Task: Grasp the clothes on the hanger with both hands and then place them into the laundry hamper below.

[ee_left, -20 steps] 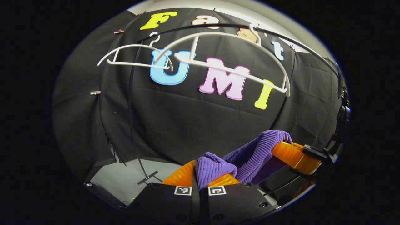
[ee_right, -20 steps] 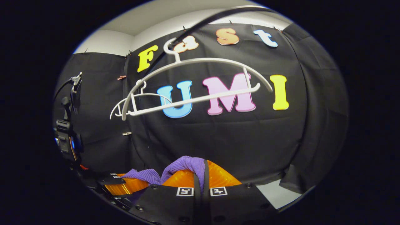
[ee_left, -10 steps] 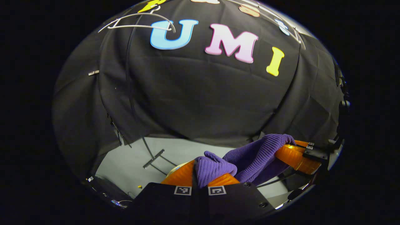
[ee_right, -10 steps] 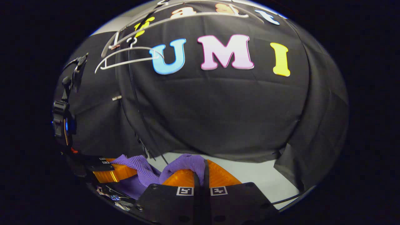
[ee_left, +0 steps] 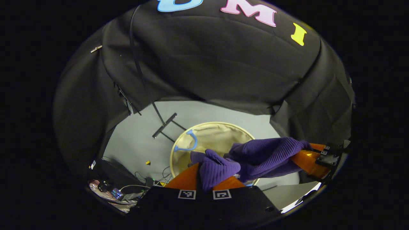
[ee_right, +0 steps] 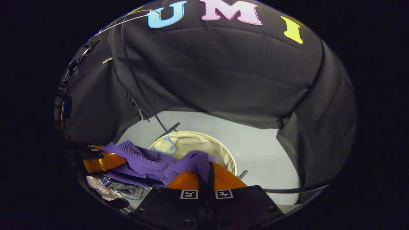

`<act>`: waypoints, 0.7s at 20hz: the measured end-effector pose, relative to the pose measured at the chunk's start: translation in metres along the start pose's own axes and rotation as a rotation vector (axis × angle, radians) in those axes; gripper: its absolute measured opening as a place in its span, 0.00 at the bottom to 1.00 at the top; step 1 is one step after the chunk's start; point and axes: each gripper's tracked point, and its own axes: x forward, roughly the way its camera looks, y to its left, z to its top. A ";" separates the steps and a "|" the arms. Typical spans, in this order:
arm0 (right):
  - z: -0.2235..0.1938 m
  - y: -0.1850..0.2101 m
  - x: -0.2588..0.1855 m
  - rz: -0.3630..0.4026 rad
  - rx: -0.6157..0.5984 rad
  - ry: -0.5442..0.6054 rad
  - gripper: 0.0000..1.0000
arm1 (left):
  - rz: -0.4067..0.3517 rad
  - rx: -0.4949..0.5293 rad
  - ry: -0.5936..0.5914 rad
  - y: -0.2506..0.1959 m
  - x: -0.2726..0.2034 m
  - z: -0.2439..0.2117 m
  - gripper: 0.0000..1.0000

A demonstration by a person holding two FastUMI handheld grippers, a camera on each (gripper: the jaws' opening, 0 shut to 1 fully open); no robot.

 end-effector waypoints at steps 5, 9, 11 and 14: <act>-0.017 -0.006 0.003 -0.017 0.009 0.044 0.55 | 0.050 0.022 0.011 0.006 0.010 -0.007 0.31; -0.012 -0.005 0.003 -0.036 0.001 0.032 0.98 | 0.037 0.031 -0.005 0.005 0.005 -0.001 0.96; -0.009 -0.002 -0.001 -0.045 0.011 0.028 0.98 | 0.033 0.033 -0.008 0.006 -0.002 0.002 0.96; 0.000 0.002 -0.012 -0.061 0.043 0.010 0.98 | 0.014 0.035 -0.024 0.005 -0.016 0.007 0.96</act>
